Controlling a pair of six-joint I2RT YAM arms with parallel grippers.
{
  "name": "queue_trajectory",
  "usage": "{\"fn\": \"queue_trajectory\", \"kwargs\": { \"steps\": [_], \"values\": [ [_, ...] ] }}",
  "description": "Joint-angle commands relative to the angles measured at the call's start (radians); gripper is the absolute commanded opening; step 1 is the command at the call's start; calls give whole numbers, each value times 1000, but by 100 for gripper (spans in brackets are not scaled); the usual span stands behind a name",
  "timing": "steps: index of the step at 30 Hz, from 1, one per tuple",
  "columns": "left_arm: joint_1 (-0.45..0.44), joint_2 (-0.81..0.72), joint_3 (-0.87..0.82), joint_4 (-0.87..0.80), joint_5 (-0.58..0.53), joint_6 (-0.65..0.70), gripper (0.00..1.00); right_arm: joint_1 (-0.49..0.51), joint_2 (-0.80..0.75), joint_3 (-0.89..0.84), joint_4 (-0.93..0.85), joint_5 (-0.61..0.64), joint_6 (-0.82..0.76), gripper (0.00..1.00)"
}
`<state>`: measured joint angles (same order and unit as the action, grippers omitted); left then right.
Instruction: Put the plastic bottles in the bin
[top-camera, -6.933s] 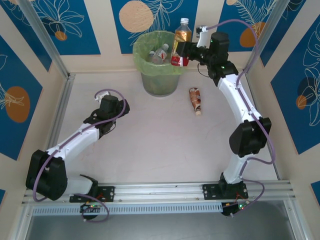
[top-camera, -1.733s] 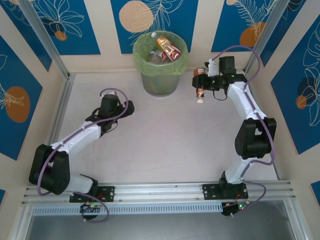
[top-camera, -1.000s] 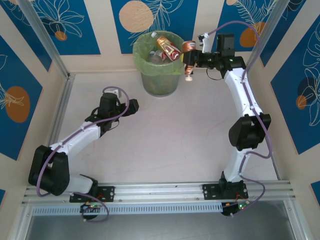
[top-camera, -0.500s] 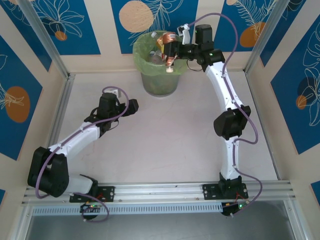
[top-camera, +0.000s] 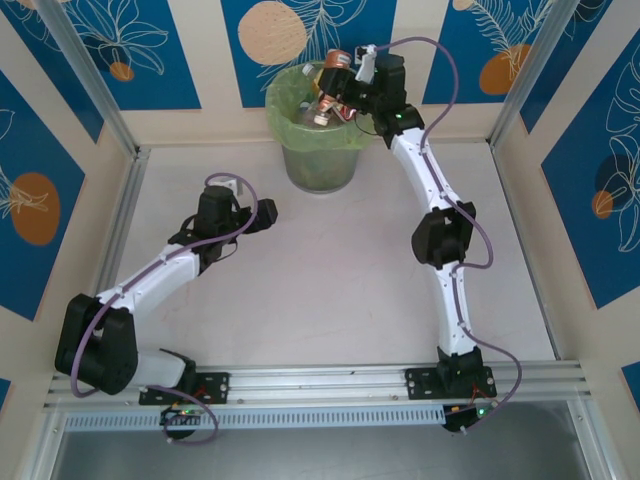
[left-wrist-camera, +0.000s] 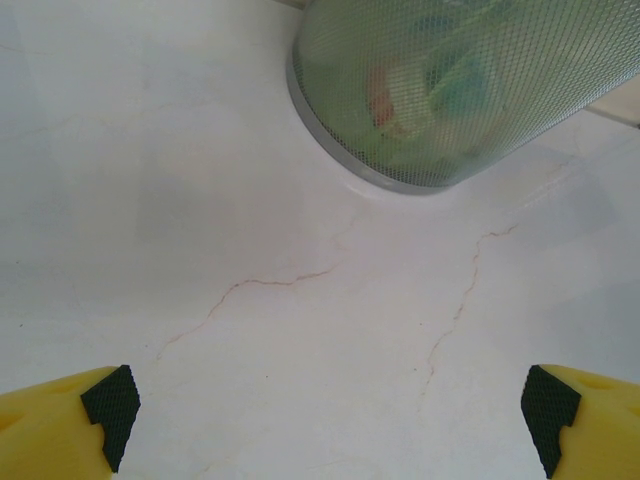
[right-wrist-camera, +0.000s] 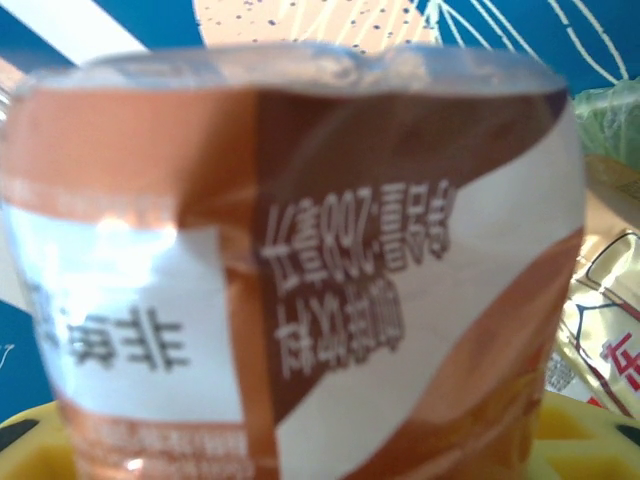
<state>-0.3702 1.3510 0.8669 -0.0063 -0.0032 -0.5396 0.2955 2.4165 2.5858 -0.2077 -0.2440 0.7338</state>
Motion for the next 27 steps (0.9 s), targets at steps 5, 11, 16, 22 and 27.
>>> {"fn": "queue_trajectory", "kwargs": {
  "steps": [5, 11, 16, 22, 27],
  "values": [
    [14, -17, 27, -31, -6, 28, 100, 35, 24, 73, -68, 107, -155, 76],
    [14, -9, 50, -50, -21, 46, 100, 59, -34, 111, -228, 119, -424, 95],
    [14, 10, 66, -50, -26, 42, 100, 55, -120, 74, -302, 117, -522, 97],
    [17, 9, 77, -92, -165, 113, 100, 36, -279, -98, -357, 123, -541, 100],
    [38, 8, 66, -95, -342, 218, 100, 17, -477, -405, -288, 189, -518, 99]
  ]
}}
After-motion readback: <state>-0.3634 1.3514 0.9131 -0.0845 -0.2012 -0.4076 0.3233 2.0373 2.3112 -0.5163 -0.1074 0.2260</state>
